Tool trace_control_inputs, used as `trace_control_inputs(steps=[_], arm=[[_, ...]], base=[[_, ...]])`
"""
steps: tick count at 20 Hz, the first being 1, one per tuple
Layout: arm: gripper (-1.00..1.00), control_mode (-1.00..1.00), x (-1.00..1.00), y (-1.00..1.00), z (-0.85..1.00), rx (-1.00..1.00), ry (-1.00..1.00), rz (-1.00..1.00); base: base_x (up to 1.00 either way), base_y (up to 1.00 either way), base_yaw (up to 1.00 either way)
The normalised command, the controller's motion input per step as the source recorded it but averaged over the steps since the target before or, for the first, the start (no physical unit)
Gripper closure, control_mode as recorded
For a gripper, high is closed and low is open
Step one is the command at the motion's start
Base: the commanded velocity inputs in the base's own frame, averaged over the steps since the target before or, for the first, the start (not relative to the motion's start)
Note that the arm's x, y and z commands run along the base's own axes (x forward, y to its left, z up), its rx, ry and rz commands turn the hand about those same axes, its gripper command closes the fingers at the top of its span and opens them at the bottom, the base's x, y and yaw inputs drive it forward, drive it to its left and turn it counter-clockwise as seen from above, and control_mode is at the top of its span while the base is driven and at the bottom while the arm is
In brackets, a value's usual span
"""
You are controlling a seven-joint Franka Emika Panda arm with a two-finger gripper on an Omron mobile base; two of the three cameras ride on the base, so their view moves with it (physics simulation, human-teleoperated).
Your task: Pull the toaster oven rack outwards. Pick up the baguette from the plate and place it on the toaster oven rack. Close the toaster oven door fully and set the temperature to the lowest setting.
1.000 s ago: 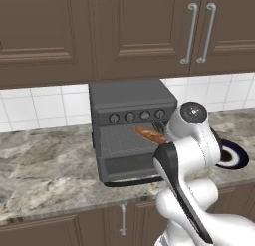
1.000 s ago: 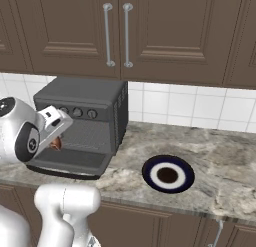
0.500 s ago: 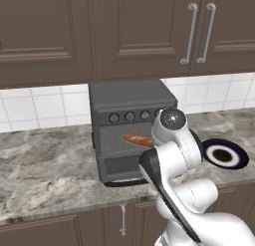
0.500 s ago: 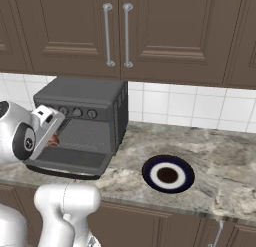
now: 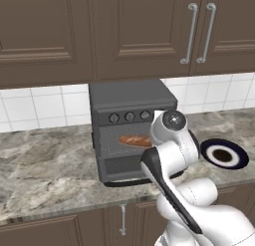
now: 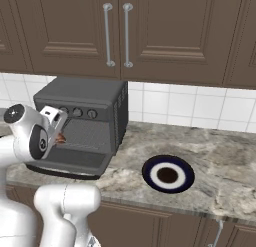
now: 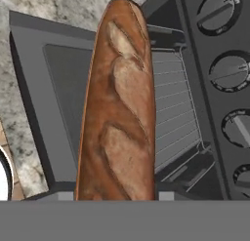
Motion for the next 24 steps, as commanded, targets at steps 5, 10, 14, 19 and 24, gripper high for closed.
trace_control_inputs(steps=[5, 10, 14, 19, 24], arm=[[1.00, -1.00, 0.10, 0.07, -0.11, -0.01, -0.11, 0.00], [1.00, -1.00, 0.10, 0.00, -0.11, 0.00, -0.16, 0.00], [1.00, -1.00, 0.12, 0.01, -0.22, 0.00, -0.07, 0.00], [1.00, -1.00, 0.17, 0.04, -0.19, 0.00, -0.02, 0.00], [1.00, -1.00, 0.28, 0.00, -0.20, 0.00, 0.00, 0.00]], base=[[0.00, 0.00, 0.00], [0.00, 0.00, 0.00], [0.00, 0.00, 0.00], [0.00, 0.00, 0.00], [0.00, 0.00, 0.00]])
